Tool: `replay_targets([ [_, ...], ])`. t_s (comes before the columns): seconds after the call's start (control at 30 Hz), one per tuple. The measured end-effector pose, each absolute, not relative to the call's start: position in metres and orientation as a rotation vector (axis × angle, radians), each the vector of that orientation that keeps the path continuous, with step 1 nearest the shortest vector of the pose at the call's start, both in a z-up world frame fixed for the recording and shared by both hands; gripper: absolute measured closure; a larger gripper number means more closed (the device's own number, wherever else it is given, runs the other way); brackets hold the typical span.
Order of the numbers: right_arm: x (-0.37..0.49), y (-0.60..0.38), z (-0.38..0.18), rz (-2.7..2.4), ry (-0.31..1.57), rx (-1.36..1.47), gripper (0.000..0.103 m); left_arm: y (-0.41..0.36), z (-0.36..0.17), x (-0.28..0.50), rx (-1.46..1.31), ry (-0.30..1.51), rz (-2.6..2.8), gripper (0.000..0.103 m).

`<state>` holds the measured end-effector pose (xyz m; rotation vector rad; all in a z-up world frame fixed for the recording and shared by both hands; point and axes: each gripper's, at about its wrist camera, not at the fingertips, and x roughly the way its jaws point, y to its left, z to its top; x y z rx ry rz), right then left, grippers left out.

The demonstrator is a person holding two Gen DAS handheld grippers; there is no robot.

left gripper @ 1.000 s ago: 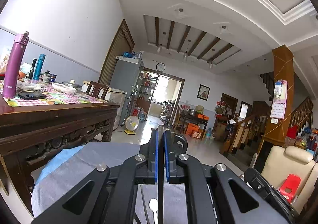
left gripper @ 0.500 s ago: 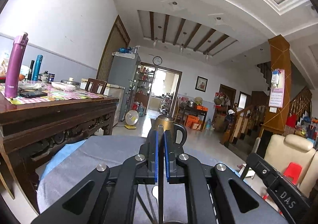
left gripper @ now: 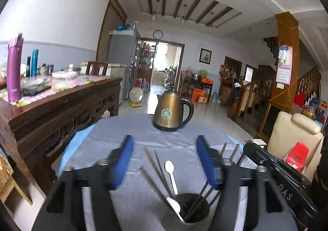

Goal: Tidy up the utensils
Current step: 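Lower the chopsticks into the dark cup and open both grippers, then withdraw both grippers up and away from the cup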

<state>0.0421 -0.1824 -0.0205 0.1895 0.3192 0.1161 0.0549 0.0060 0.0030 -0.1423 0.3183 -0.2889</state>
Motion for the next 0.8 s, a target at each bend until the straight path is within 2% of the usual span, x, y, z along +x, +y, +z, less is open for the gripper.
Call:
replay_targets([
  [0.03, 0.04, -0.186, -0.02, 0.112, 0.318, 0.194, 0.079, 0.009, 0.003, 0.052, -0.142, 0.334, -0.294, 0.035],
  [0.07, 0.037, -0.188, -0.02, 0.108, 0.31, 0.199, 0.076, 0.011, 0.002, 0.051, -0.135, 0.351, -0.298, 0.03],
  [0.1, 0.034, -0.193, -0.019, 0.097, 0.297, 0.206, 0.075, 0.012, 0.0, 0.05, -0.126, 0.37, -0.296, 0.025],
  [0.3, 0.022, -0.215, -0.012, 0.033, 0.287, 0.239, 0.066, 0.018, -0.013, 0.049, -0.084, 0.536, -0.282, 0.016],
  [0.37, 0.018, -0.219, -0.011, 0.014, 0.289, 0.246, 0.052, 0.017, -0.02, 0.05, -0.054, 0.598, -0.268, 0.016],
  [0.8, 0.006, -0.224, -0.037, -0.011, 0.408, 0.212, 0.047, 0.019, -0.05, 0.045, 0.102, 0.734, -0.106, 0.016],
])
